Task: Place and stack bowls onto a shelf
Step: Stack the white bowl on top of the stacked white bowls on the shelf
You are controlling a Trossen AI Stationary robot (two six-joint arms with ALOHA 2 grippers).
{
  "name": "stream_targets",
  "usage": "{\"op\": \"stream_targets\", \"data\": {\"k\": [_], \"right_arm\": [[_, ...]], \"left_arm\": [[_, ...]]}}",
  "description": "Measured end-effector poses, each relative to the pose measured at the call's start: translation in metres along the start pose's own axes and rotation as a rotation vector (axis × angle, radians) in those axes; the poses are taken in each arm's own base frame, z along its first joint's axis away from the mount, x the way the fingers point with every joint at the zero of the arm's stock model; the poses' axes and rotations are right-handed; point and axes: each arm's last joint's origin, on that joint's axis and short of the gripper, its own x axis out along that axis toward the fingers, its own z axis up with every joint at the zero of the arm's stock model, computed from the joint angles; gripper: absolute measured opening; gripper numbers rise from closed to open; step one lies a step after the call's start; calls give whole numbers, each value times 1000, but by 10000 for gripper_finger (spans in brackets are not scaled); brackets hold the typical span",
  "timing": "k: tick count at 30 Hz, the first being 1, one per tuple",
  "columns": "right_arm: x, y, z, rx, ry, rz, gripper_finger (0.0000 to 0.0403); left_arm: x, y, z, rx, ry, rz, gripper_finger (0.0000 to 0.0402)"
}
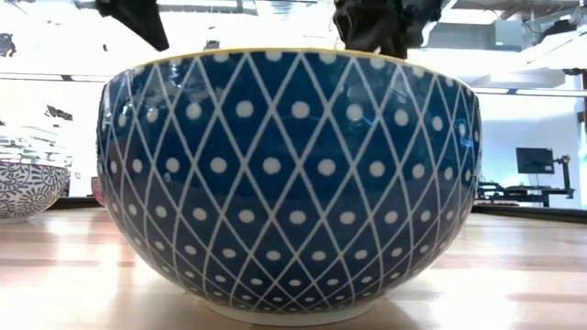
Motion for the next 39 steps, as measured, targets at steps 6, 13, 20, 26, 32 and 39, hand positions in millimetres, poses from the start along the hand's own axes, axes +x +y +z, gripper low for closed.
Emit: {"op": "stream_targets", "data": {"k": [6, 13, 20, 26, 32, 39], "right_arm": [[-1, 10, -1, 37, -40, 51, 214], [-1, 20, -10, 77, -25, 72, 214], [-2, 35, -27, 82, -30, 65, 214], [-2, 36, -30, 101, -35, 50, 214], [-2, 34, -30, 103, -28, 37, 214], [-1, 25, -23, 86, -29, 7, 214]], "left_arm": [[31, 41, 62, 288, -114, -53, 112], [72, 84, 99, 545, -290, -149, 134], [131, 111, 106, 395, -171, -61, 136], [161, 114, 94, 357, -12, -81, 108], [144, 115, 97, 324, 96, -109, 83], [107, 124, 130, 262, 10, -97, 71]]}}
